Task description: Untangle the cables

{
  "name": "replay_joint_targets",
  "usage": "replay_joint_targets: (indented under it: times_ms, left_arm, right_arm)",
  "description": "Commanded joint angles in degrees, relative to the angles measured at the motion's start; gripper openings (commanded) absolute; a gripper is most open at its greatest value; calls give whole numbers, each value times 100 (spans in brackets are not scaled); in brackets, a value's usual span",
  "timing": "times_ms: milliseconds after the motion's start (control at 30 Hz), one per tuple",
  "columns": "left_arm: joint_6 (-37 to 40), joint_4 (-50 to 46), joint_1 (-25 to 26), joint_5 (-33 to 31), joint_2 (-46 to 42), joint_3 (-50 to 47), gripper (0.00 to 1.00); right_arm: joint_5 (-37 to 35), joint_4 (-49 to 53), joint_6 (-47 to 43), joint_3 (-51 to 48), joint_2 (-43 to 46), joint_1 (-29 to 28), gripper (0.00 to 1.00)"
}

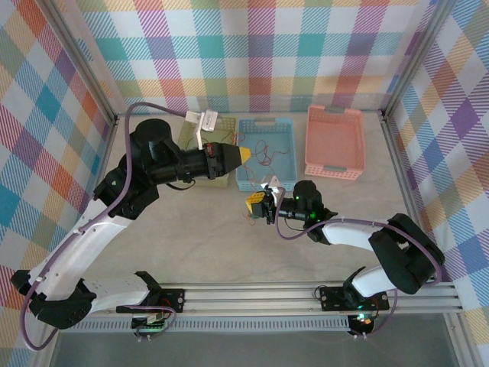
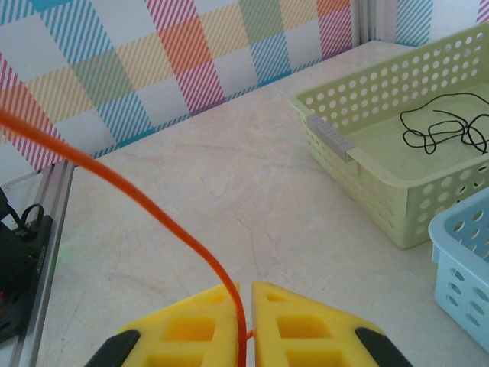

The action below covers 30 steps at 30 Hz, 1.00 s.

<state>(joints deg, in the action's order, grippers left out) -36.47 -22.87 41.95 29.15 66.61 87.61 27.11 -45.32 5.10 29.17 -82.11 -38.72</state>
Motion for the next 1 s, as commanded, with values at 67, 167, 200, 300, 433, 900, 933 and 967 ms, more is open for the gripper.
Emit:
replay_joint_targets:
  times_ms: [67,167,200,300,433,900,933,967]
  left_arm:
    - [-58,-131,76,181,84,486,0]
    - [-116,-100,75,230,115,596,0]
    - [-115,-115,74,239,133,653,0]
    - [-65,-210,74,189,143,812,0]
    - [-58,-235,71,179,145,924,0]
    - [148,-557,72,2,91,1360,0]
    - [173,-571,75,-13,82,1402,0]
    - [173,-578,75,-24,87,1431,0]
  right_arm:
    - [-148,262,-18,220,-143,-39,13]
    - [-184,375,-29,260,-152,-46,13]
    - [-211,390,-27,264,-164,-45,12]
    - [-248,550,-33,326,-187,-48,12]
    - [-367,669,-25,370,-218,-48,12]
    - [-496,858,-26,414,-236,-48,12]
    - [-497,858,-18,407,-228,-48,12]
    - [-499,858,-24,398,-227,-48,12]
